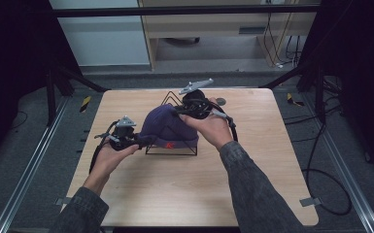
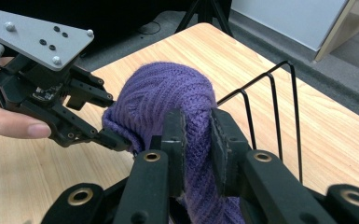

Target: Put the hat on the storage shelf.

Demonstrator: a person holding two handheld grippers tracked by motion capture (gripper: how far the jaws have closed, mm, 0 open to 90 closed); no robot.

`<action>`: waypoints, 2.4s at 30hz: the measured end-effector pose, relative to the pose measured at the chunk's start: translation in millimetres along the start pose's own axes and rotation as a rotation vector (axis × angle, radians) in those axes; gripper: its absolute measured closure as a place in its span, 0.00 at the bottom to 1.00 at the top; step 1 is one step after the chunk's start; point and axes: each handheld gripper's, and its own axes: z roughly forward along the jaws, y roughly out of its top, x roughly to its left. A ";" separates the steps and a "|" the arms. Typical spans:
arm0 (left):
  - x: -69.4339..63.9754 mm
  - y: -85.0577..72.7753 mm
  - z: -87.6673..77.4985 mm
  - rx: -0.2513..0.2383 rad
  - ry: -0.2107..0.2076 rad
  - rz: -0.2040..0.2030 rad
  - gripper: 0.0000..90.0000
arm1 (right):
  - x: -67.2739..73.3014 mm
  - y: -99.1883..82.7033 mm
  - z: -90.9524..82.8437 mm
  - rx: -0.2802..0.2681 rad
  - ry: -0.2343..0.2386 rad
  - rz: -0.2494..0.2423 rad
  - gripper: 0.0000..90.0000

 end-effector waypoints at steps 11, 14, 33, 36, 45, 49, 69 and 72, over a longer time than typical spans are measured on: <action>-1.5 -3.5 0.5 0.007 0.004 0.006 0.62 | 0.8 -7.6 5.1 0.016 0.003 0.001 0.85; -0.8 -5.2 1.4 0.009 0.005 0.006 0.64 | 0.9 -7.7 5.8 0.024 0.007 -0.003 0.85; -0.5 -9.6 4.5 0.040 0.024 0.015 0.70 | 3.3 -7.9 9.4 0.038 0.017 -0.004 0.76; 0.3 -12.2 6.0 0.045 0.023 0.015 0.70 | 3.2 -7.3 6.8 0.031 0.022 0.003 0.72; 4.7 -18.6 9.5 0.054 0.024 -0.003 0.70 | 0.1 -7.4 -2.0 0.015 0.010 0.009 0.70; 5.2 -20.0 10.2 0.053 0.024 -0.008 0.69 | -2.1 -8.8 -4.9 0.011 0.001 0.012 0.69; 9.4 -29.3 14.4 0.063 0.027 -0.026 0.67 | -15.5 -25.4 -19.9 0.002 -0.019 0.045 0.63; 9.0 -29.8 13.7 0.062 0.028 -0.024 0.66 | -16.7 -27.0 -22.7 0.007 -0.021 0.051 0.63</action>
